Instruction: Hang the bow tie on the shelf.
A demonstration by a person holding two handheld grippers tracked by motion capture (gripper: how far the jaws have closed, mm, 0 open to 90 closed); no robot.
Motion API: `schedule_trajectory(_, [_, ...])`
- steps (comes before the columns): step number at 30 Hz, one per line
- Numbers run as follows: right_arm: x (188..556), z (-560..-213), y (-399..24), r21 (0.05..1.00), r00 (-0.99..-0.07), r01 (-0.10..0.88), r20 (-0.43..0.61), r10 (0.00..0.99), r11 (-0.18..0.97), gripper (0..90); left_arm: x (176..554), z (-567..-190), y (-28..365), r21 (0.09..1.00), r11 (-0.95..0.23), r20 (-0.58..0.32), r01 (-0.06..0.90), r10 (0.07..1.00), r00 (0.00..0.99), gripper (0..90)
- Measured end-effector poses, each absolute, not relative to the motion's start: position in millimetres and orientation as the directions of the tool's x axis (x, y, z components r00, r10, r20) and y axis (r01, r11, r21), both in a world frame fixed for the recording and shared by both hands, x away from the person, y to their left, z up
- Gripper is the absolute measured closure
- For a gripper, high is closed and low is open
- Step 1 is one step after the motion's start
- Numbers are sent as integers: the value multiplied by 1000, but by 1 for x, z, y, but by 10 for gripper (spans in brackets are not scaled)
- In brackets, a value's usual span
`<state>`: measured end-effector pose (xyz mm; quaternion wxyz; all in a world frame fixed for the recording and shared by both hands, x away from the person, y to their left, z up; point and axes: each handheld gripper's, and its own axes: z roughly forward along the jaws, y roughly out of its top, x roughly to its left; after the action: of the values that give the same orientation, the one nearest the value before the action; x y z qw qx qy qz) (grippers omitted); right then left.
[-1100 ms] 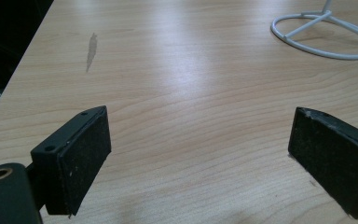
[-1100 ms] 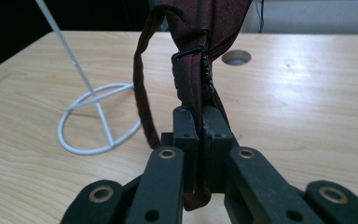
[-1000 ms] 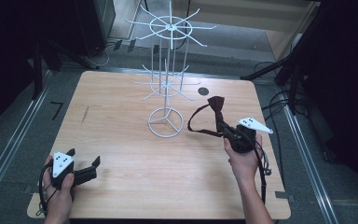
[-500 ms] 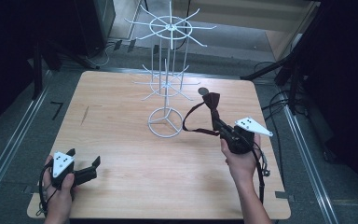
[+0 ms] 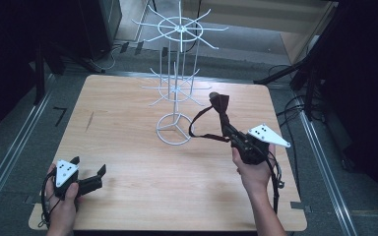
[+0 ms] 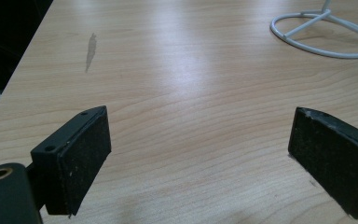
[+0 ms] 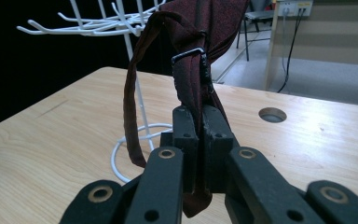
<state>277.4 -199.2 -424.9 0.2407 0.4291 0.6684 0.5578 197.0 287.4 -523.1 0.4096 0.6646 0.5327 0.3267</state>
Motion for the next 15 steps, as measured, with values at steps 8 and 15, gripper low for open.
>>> schedule_trajectory(8, [275, -420, -193, 957, -533, 291, 152, 833, 12, 874, 197, -523, 288, 893, -90, -7, 441, 977, 214, 61])
schedule_trajectory(15, [282, -422, -187, 956, -532, 292, 143, 835, 22, 874, 197, -523, 288, 892, -91, -6, 443, 977, 213, 61])
